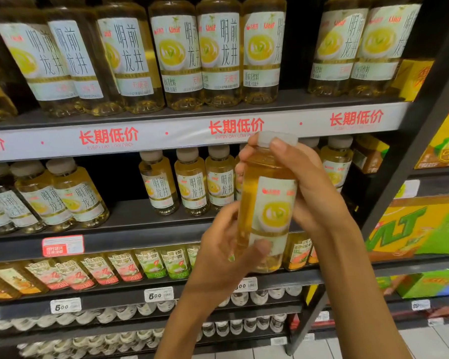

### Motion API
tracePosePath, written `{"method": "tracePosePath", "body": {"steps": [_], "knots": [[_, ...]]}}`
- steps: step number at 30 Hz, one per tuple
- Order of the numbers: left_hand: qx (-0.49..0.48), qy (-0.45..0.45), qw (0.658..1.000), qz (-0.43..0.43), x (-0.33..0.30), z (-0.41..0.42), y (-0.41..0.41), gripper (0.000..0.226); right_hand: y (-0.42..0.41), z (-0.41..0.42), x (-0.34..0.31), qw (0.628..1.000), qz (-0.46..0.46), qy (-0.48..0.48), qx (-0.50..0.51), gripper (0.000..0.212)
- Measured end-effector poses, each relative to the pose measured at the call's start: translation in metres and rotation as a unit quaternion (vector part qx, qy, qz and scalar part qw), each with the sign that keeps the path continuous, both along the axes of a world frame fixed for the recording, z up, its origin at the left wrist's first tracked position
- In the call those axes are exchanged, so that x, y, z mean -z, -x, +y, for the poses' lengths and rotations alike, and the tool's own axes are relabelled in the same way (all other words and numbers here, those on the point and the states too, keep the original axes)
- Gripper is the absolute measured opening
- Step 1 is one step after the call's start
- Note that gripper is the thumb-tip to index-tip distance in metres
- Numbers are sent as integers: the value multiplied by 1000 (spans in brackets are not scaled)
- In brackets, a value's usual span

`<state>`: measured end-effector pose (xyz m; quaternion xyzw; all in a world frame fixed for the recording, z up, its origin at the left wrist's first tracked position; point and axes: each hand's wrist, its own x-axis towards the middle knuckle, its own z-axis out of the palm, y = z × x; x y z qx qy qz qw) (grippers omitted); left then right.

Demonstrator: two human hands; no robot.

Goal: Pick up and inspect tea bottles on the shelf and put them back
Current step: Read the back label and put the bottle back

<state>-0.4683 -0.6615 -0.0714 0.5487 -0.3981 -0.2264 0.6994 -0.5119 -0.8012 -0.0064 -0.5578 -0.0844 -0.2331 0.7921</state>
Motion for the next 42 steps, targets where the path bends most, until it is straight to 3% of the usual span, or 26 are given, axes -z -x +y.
{"method": "tracePosePath", "body": {"steps": [3,7,13,16,20,22,25,29,32,38,42], "knots": [[-69,21,997,18,-2,-6,2,69,0,3,1,993,55,63,87,22],[-107,9,993,43,-2,-10,7,42,-3,10,1,992,78,73,65,43],[-41,-68,984,161,6,1,6,53,-10,8,1,998,59,33,16,23],[-63,-74,986,132,2,-2,6,50,-10,8,3,996,74,19,34,22],[-120,-65,990,40,0,-9,4,39,-11,12,5,970,125,131,159,23],[-120,-73,989,39,4,-11,5,36,-11,13,5,966,149,150,146,34],[-65,-77,984,144,8,-5,0,56,-10,11,7,969,168,142,111,47],[75,-72,959,262,8,1,-1,78,-10,11,12,990,136,24,-5,42],[80,-70,957,269,10,-2,-2,78,-11,13,12,994,105,19,-4,35],[-35,-83,983,161,11,-2,-2,47,-9,14,8,983,94,116,110,36],[-3,-65,966,250,11,-1,-3,70,-8,10,11,988,98,105,64,36]]}}
